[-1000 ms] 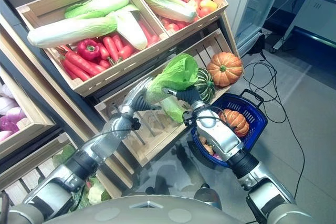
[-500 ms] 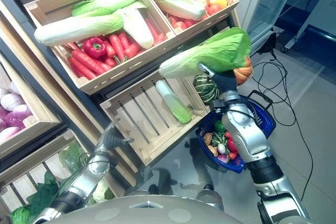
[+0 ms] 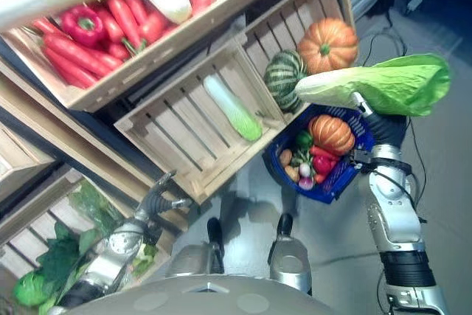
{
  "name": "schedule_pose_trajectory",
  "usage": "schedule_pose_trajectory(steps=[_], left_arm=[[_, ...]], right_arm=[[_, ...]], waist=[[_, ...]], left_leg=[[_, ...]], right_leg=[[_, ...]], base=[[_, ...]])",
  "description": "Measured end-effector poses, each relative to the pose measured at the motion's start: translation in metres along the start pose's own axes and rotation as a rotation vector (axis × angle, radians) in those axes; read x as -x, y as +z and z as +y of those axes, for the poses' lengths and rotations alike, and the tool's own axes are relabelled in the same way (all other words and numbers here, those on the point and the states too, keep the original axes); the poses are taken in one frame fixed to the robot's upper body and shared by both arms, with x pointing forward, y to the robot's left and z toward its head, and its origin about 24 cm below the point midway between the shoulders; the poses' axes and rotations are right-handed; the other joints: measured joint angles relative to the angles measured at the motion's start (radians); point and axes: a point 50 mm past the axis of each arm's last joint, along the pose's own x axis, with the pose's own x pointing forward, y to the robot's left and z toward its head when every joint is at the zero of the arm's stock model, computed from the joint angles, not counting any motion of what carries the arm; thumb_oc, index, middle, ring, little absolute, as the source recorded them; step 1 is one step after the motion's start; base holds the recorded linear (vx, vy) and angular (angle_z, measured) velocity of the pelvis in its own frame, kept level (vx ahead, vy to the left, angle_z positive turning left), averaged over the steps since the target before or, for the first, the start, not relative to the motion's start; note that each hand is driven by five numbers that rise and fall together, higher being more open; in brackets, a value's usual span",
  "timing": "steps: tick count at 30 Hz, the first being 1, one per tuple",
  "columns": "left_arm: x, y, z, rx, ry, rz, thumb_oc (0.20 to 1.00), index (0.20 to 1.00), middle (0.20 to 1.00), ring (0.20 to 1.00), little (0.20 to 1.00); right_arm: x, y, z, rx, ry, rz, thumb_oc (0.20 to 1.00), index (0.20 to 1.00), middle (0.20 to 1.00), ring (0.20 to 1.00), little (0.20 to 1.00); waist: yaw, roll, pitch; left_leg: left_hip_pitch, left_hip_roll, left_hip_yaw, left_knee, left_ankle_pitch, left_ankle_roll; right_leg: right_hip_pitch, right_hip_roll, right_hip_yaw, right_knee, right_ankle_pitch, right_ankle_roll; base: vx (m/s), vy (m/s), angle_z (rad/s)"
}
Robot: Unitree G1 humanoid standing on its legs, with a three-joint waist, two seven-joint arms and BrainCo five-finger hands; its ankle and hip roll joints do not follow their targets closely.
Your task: Pick up fruits and vegetables into the basket
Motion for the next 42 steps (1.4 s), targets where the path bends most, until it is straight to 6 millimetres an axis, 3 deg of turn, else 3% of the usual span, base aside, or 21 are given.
schedule_pose_trajectory(steps=[8, 14, 15, 18, 28, 42], left_arm=[[-0.020, 0.025, -0.038, 0.026, -0.385, -0.036, 1.000, 1.000, 1.000, 1.000, 1.000], [-0.029, 0.021, -0.036, 0.053, -0.383, 0.008, 1.000, 1.000, 1.000, 1.000, 1.000], [-0.030, 0.012, -0.038, 0.080, -0.376, 0.047, 1.000, 1.000, 1.000, 1.000, 1.000], [-0.030, 0.011, -0.039, 0.095, -0.379, 0.052, 1.000, 1.000, 1.000, 1.000, 1.000], [-0.034, 0.025, -0.037, 0.105, -0.395, -0.020, 1.000, 1.000, 1.000, 1.000, 1.000], [-0.034, 0.047, -0.031, 0.102, -0.381, -0.169, 1.000, 1.000, 1.000, 1.000, 1.000]], right_arm=[[-0.028, -0.003, -0.012, 0.052, -0.152, 0.005, 0.200, 0.200, 0.200, 0.200, 0.200], [-0.040, -0.002, -0.017, 0.084, -0.191, 0.006, 0.200, 0.200, 0.200, 0.200, 0.200], [-0.048, -0.006, -0.017, 0.093, -0.209, 0.032, 0.200, 0.200, 0.200, 0.200, 0.200], [-0.059, 0.000, -0.015, 0.124, -0.207, 0.029, 0.200, 0.200, 0.200, 0.200, 0.200], [-0.101, -0.002, -0.041, 0.149, -0.331, 0.171, 0.200, 0.200, 0.200, 0.200, 0.200], [-0.129, -0.007, -0.061, -0.018, -0.379, 0.384, 0.200, 0.200, 0.200, 0.200, 0.200]], waist=[[-0.056, 0.034, 0.162], [-0.068, 0.057, 0.225], [-0.081, 0.076, 0.235], [-0.079, 0.092, 0.243], [-0.019, 0.109, 0.244], [0.061, 0.123, 0.235]], left_leg=[[-0.129, -0.005, 0.026, 0.092, -0.010, 0.016], [-0.184, -0.005, 0.037, 0.129, -0.012, 0.019], [-0.211, -0.006, 0.038, 0.145, -0.010, 0.018], [-0.251, -0.009, 0.037, 0.171, -0.010, 0.016], [-0.445, -0.003, 0.023, 0.300, -0.009, 0.001], [-0.631, -0.003, -0.008, 0.366, 0.011, -0.011]], right_leg=[[-0.148, -0.030, 0.030, 0.101, -0.002, -0.007], [-0.233, -0.042, 0.049, 0.179, -0.020, -0.025], [-0.277, -0.053, 0.053, 0.232, -0.041, -0.031], [-0.339, -0.070, 0.057, 0.300, -0.075, -0.037], [-0.567, -0.115, 0.072, 0.517, -0.154, -0.087], [-0.755, -0.144, 0.057, 0.629, -0.188, -0.125]], base=[[-0.08, 0.010, -0.08], [-0.01, 0.001, -0.06], [-0.03, -0.033, 0.05], [-0.01, -0.020, 0.04], [-0.01, -0.064, 0.10], [0.00, -0.056, 0.09]])
